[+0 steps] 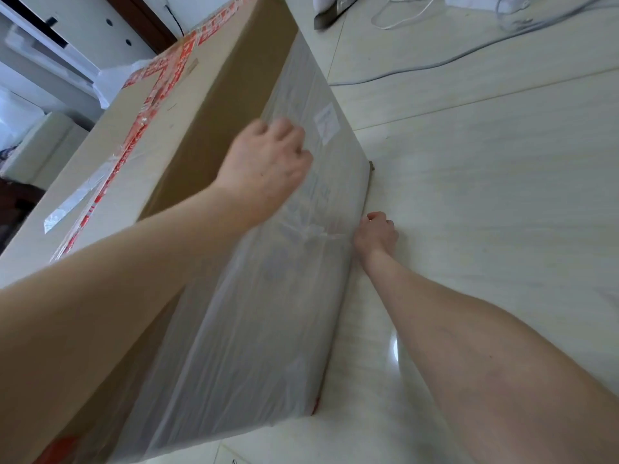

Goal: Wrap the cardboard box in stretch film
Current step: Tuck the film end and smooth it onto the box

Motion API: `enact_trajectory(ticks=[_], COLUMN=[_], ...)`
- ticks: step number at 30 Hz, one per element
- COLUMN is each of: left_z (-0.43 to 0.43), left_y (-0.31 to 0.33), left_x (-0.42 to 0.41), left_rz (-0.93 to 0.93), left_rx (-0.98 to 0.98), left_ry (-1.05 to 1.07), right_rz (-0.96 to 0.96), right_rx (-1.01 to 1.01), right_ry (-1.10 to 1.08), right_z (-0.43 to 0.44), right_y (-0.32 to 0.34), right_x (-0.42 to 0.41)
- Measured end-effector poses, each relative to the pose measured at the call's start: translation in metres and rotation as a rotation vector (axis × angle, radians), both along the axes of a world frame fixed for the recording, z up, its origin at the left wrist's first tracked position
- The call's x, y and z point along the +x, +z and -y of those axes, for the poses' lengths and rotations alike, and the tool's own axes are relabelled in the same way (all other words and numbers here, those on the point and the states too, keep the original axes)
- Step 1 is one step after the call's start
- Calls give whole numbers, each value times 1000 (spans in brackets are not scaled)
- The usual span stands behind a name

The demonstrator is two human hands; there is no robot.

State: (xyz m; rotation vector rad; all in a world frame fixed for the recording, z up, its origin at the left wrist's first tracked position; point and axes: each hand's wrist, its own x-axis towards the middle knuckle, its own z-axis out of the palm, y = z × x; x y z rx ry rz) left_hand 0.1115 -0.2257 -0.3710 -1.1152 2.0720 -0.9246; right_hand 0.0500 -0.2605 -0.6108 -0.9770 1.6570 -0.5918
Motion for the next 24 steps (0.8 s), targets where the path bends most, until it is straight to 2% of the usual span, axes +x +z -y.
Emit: enact_trajectory(ticks=[2, 5, 7, 10, 13, 16, 24], left_z=[-16, -43, -54, -66, -58, -41, -15], left_y=[-18, -63, -85, -91, -82, -72, -42], left_x=[-12, -10, -7, -1, 7, 11, 15], left_rz=[-25, -55, 6, 212, 366, 476, 516], left_rx=[177, 414, 425, 501, 455, 417, 286], left_ry=[-112, -117, -19, 253, 329, 348, 315], right_rz=[15, 18, 88, 274, 439, 489, 488], right_rx=[-101, -321, -354, -345, -339, -323, -252], right_ry=[-48, -116, -112, -1, 40, 72, 39], right_z=[-10, -42, -67, -93, -94, -84, -45], right_y=[0, 1, 2, 2, 12, 21, 14], right_x=[2, 10, 15, 27, 43, 55, 63])
